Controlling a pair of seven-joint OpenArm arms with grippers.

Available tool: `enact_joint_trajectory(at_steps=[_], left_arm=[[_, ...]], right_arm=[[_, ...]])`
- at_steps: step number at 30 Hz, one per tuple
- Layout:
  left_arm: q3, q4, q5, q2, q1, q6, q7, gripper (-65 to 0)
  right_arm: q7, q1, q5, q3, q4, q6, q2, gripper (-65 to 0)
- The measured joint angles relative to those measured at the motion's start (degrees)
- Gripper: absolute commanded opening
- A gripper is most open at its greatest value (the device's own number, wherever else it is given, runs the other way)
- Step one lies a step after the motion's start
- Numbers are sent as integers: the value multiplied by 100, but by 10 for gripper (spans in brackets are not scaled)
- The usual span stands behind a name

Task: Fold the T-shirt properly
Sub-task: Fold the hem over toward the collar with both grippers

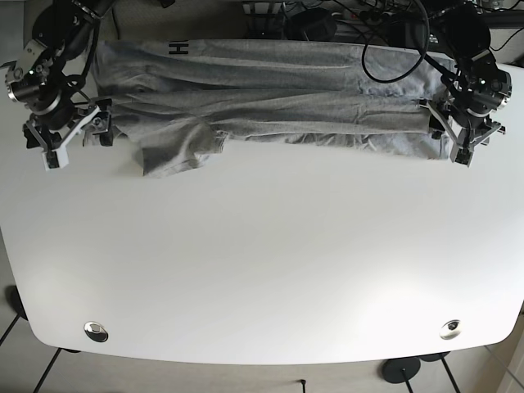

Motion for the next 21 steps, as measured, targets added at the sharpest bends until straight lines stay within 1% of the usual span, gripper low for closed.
enact_joint_trajectory(at_steps=[1, 3, 6, 8, 10, 13, 15, 16, 17, 18, 19, 20, 21], left_arm=[[68, -15, 17, 76, -74, 31, -4, -369], [249, -140, -55, 170, -83, 9, -17, -369], [267, -437, 17, 149, -39, 15, -4, -369], [240, -643, 15, 149, -39, 15, -9, -371], [240, -841, 11, 153, -37, 15, -15, -371], [229, -957, -13, 133, -52, 15, -28, -371], [229, -960, -13, 136, -55, 15, -42, -371], [229, -960, -13, 136, -55, 15, -42, -371], [229, -960, -15, 138, -55, 15, -42, -371], [229, -960, -15, 136, -57, 15, -42, -371], [229, -960, -13, 136, -57, 15, -42, -371], [229, -960, -13, 136, -57, 15, -42, -371], [229, -960, -13, 136, -57, 15, -39, -371]], right_arm=[[-20, 157, -131, -212, -170, 0, -15, -48], [15, 542, -98, -549, -723, 2, -61, -62], [26, 940, -227, -750, -1593, -17, -33, -68], [52, 1099, -234, -782, -2024, -15, -129, -67], [229, 1134, -210, -857, -2341, -15, -175, -67], [481, 1180, -144, -1150, -2516, -20, -205, -67], [664, 1180, -146, -1276, -2546, -15, -341, -71], [734, 1174, -136, -1329, -2546, -13, -466, -117], [734, 1174, -122, -1366, -2546, -4, -507, -187], [688, 1169, -125, -1375, -2553, 0, -535, -285], [658, 1152, -127, -1373, -2553, 0, -535, -407], [627, 1126, -151, -1344, -2557, -4, -531, -595], [586, 1113, -162, -1344, -2557, -17, -505, -626]])
